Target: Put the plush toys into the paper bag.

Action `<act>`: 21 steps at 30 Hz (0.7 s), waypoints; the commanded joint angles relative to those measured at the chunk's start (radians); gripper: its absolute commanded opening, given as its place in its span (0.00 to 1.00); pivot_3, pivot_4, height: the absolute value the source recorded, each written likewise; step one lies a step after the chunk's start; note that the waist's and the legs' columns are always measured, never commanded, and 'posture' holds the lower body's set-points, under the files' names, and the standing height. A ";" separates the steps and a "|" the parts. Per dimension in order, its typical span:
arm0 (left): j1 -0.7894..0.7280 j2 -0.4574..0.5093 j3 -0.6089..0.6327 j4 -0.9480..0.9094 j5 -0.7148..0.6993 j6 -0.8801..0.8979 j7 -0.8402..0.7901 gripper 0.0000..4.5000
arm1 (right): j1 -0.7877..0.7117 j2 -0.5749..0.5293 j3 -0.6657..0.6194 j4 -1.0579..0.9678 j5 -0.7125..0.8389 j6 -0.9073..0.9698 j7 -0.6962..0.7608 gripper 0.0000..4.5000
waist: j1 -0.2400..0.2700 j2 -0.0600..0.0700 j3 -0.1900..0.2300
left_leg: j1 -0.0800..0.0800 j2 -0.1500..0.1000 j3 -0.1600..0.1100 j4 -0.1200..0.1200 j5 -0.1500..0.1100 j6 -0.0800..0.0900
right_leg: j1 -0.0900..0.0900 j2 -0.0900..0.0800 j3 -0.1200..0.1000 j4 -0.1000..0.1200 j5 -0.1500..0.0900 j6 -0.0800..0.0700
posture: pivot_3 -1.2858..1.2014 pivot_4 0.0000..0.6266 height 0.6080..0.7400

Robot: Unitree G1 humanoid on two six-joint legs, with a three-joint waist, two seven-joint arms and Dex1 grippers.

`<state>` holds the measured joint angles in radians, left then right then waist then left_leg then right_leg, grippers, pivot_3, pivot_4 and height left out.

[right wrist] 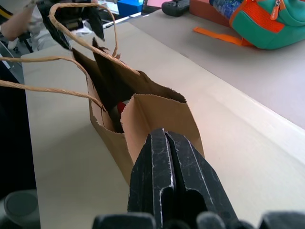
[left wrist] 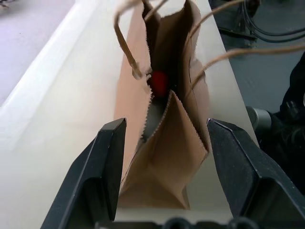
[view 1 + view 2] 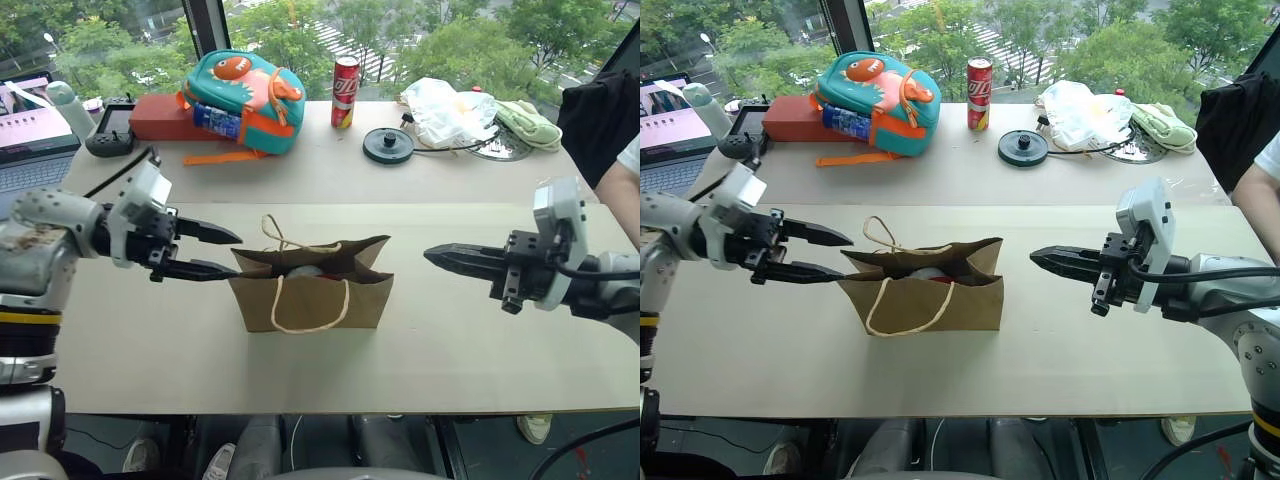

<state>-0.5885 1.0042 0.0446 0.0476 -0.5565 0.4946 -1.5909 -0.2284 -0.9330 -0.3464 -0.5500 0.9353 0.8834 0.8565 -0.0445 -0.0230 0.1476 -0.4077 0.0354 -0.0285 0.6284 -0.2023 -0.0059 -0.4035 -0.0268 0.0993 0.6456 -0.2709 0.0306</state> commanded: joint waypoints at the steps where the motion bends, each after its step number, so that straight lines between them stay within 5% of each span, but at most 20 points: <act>1: 0.001 0.057 0.062 -0.003 -0.024 0.031 -0.006 0.64 | -0.012 -0.017 -0.005 0.005 -0.015 -0.040 0.023 0.00 | 0.000 0.000 0.000 | 0.000 0.000 0.000 0.000 0.000 0.000 | 0.000 0.000 0.000 0.000 0.000 0.000 | 0.52 0.24 0.99; 21: 0.134 0.104 0.143 -0.030 -0.037 0.044 0.032 0.64 | -0.062 -0.008 0.069 0.070 -0.079 -0.085 0.078 0.00 | 0.003 0.000 0.000 | 0.000 0.000 0.001 0.000 0.000 0.000 | 0.000 0.000 0.000 0.001 0.000 -0.001 | 0.52 0.24 0.99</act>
<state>-0.4540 1.0950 0.1535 0.0336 -0.5810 0.5467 -1.5611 -0.2699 -0.9364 -0.2618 -0.4752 0.8476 0.8277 0.9263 -0.0412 -0.0228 0.1478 -0.4072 0.0360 -0.0275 0.6284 -0.2023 -0.0058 -0.4038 -0.0269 0.0992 0.6462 -0.2712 0.0293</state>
